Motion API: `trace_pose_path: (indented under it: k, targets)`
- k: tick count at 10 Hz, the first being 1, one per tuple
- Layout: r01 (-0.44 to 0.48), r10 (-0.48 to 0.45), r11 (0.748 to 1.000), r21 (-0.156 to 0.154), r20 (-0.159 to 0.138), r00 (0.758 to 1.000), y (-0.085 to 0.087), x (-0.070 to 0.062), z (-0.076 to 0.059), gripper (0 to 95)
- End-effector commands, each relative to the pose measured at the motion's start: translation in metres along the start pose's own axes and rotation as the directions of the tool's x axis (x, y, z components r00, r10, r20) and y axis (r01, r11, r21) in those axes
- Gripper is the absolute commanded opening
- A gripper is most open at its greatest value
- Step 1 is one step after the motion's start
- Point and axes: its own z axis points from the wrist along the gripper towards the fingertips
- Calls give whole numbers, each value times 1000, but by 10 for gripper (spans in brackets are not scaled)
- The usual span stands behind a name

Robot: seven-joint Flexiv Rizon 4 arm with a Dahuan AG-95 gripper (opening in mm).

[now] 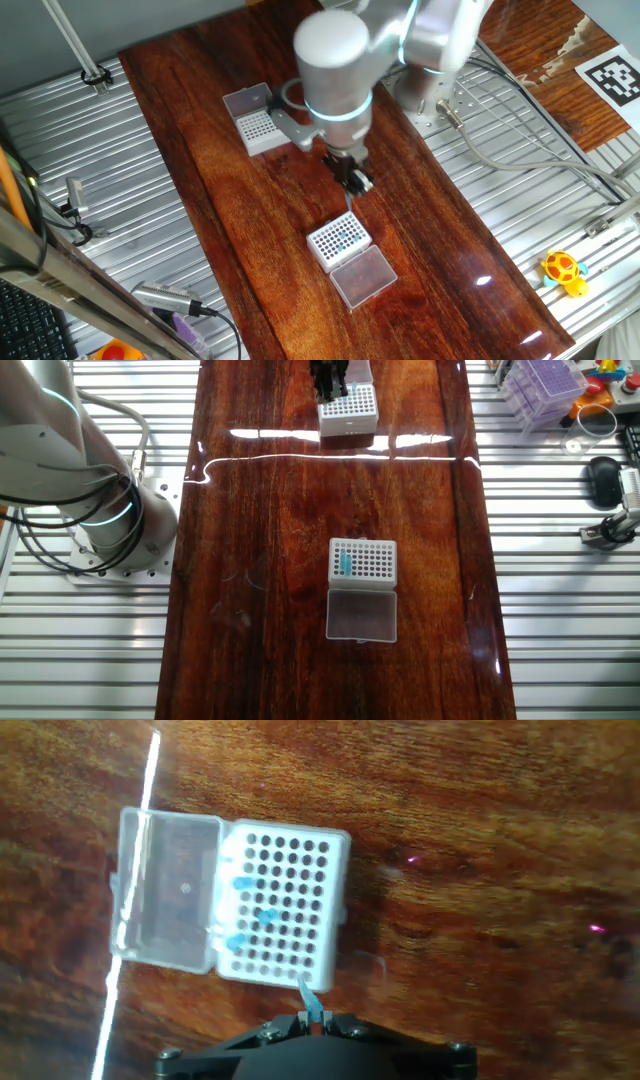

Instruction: Transfer all medium pipette tips from one holder to another

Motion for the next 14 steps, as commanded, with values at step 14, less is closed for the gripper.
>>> trace_pose_path:
  k: [14]
  targets:
    - [142, -143, 979, 143, 0, 990, -123, 15, -8, 0]
